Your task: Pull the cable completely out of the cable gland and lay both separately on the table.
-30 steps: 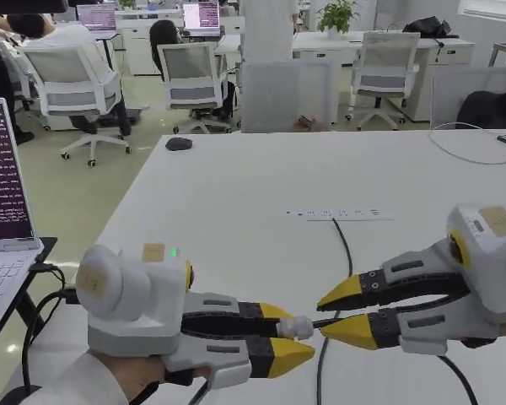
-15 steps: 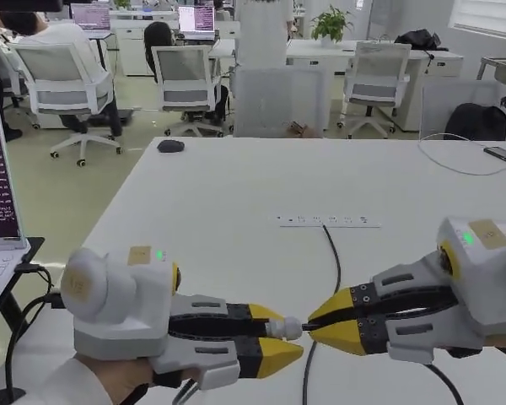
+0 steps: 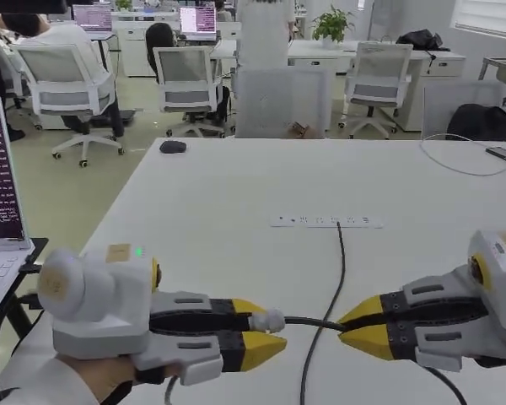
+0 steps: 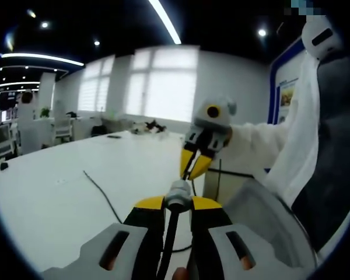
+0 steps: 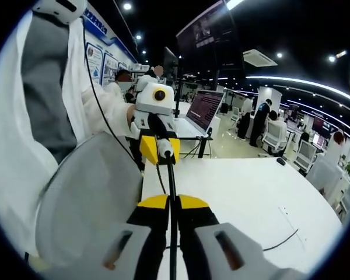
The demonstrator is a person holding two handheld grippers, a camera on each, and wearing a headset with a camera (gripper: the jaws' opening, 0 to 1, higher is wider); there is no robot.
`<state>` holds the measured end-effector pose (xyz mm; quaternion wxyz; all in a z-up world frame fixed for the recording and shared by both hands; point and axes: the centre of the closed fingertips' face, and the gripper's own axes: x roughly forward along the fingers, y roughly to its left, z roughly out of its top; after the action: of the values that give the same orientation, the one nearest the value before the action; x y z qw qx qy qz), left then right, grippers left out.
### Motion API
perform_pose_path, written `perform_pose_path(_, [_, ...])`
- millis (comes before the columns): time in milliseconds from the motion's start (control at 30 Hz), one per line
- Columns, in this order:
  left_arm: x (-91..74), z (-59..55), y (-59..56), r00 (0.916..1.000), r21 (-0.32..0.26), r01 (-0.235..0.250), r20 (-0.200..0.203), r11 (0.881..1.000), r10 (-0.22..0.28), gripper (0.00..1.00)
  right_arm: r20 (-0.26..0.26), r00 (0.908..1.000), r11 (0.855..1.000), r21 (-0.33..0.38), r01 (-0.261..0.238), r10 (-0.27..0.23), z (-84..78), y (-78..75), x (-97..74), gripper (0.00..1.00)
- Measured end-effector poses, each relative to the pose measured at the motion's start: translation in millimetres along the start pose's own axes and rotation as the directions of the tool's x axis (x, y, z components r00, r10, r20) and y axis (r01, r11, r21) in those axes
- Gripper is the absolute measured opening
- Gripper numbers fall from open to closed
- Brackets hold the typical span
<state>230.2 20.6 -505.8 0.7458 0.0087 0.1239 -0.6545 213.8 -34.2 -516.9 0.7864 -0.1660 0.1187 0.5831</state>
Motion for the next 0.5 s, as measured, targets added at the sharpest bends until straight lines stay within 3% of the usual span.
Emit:
perform_pose_path(333, [-1.0, -0.3, -1.3, 0.9998, -0.041, 0.007, 0.018, 0.999, -0.006, 0.16, -0.026, 0.9977, 0.995, 0.082, 0.065, -0.063, -26.2, -7.4, -17.8, 0.04])
perform_pose_path(500, [-2.1, 0.8, 0.0, 0.9996, -0.035, 0.008, 0.027, 0.999, -0.008, 0.16, -0.025, 0.9956, 0.989, 0.114, 0.093, -0.091, -26.9, -8.5, -20.3, 0.04])
